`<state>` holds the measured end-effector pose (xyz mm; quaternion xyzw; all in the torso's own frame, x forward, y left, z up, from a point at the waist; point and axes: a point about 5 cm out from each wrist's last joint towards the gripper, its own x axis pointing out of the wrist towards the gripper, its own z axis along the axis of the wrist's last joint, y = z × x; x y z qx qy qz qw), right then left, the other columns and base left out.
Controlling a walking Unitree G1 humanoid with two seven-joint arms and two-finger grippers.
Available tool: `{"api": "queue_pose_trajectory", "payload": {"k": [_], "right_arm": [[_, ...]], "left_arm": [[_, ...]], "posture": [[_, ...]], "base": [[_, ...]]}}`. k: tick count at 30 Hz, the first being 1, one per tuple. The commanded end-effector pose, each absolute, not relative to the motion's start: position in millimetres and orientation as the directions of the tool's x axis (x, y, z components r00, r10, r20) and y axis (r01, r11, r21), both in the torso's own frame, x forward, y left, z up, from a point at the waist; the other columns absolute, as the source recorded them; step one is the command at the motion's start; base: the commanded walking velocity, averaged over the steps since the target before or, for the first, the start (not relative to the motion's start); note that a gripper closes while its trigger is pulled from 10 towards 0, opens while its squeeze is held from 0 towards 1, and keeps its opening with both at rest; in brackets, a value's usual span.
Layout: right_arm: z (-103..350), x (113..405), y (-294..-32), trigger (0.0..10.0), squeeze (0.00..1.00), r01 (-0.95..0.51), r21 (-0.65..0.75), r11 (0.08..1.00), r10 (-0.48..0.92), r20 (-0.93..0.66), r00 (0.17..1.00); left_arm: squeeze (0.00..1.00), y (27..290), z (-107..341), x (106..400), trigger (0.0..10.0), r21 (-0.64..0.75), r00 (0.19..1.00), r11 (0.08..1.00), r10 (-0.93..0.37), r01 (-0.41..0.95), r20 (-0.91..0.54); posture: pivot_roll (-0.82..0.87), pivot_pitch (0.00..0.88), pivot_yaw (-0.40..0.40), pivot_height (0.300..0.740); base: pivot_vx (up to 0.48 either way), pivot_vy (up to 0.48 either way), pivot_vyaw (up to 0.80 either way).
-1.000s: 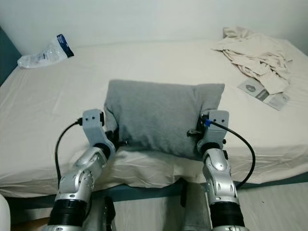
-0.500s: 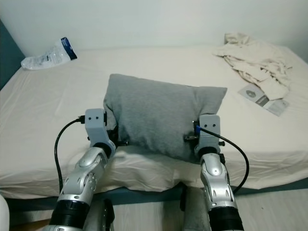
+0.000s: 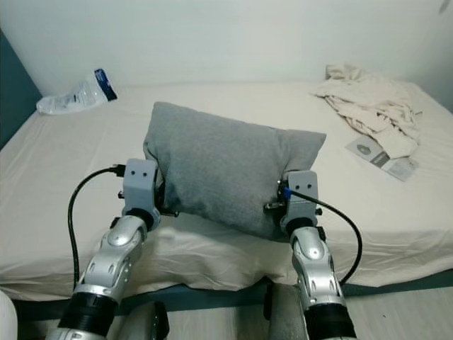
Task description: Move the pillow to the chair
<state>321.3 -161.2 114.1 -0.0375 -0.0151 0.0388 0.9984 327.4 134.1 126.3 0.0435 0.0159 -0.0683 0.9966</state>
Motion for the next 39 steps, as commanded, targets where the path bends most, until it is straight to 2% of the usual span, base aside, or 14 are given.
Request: {"api": "queue_pose_trajectory", "payload": {"k": [1,9,18,27,39], "right_arm": [[117.1,323.5,-149.2,10.0,0.0,-0.141,-0.072,0.987,0.144,0.041,0.989],[95.2,315.7,-148.3,10.0,0.0,-0.155,-0.041,0.987,0.151,-0.073,0.986],[94.9,310.2,-149.8,10.0,0.0,-0.152,-0.021,0.988,0.15,-0.069,0.986],[98.9,310.8,-150.5,10.0,0.0,-0.153,-0.034,0.988,0.151,-0.049,0.987],[103.5,313.3,-149.4,10.0,0.0,-0.157,-0.048,0.986,0.155,-0.031,0.987]], "left_arm": [[0.0,131.2,127.9,327.7,10.0,0.127,0.986,0.978,-0.163,0.164,-0.021],[0.0,135.5,116.0,326.4,10.0,0.136,0.985,0.978,-0.147,0.158,-0.088],[0.0,138.8,108.4,320.0,10.0,0.143,0.985,0.979,-0.131,0.147,-0.116],[0.0,137.7,109.8,320.1,10.0,0.167,0.983,0.972,-0.152,0.167,-0.099],[0.0,135.0,115.3,326.3,10.0,0.133,0.986,0.978,-0.151,0.16,-0.077]], "posture": [[-0.03,0.058,-0.011,0.632],[-0.04,0.102,0.002,0.637],[-0.04,0.145,0.013,0.637],[-0.04,0.143,0.013,0.675],[-0.05,0.118,0.015,0.735]], "base": [[0.0,0.0,0.0],[0.0,0.0,0.0],[0.0,0.0,0.0],[0.0,0.0,0.0],[0.0,0.0,0.0]]}}
